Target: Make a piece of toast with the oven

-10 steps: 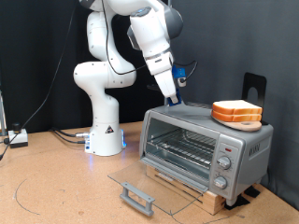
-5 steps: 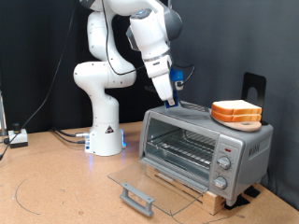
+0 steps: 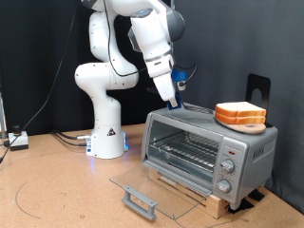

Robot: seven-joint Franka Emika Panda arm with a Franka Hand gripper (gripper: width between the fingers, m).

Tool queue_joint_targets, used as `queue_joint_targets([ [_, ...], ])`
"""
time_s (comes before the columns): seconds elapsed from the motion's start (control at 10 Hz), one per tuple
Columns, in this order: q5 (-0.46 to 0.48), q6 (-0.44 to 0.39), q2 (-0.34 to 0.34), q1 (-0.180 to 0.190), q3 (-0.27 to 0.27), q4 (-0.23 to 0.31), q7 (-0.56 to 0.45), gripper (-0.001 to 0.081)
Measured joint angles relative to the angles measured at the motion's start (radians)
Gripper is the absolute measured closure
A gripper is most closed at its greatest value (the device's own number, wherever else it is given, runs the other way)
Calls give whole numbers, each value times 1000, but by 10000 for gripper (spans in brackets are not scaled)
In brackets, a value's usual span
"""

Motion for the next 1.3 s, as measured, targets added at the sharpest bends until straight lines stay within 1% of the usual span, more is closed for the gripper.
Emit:
queue_joint_targets([
  [0.4,0,6,27,0,15,22,11,381],
  [0.8,-4,1,45,0,16,23,19,381],
  [1.3,-3,-22,45,0,11,23,18,381],
])
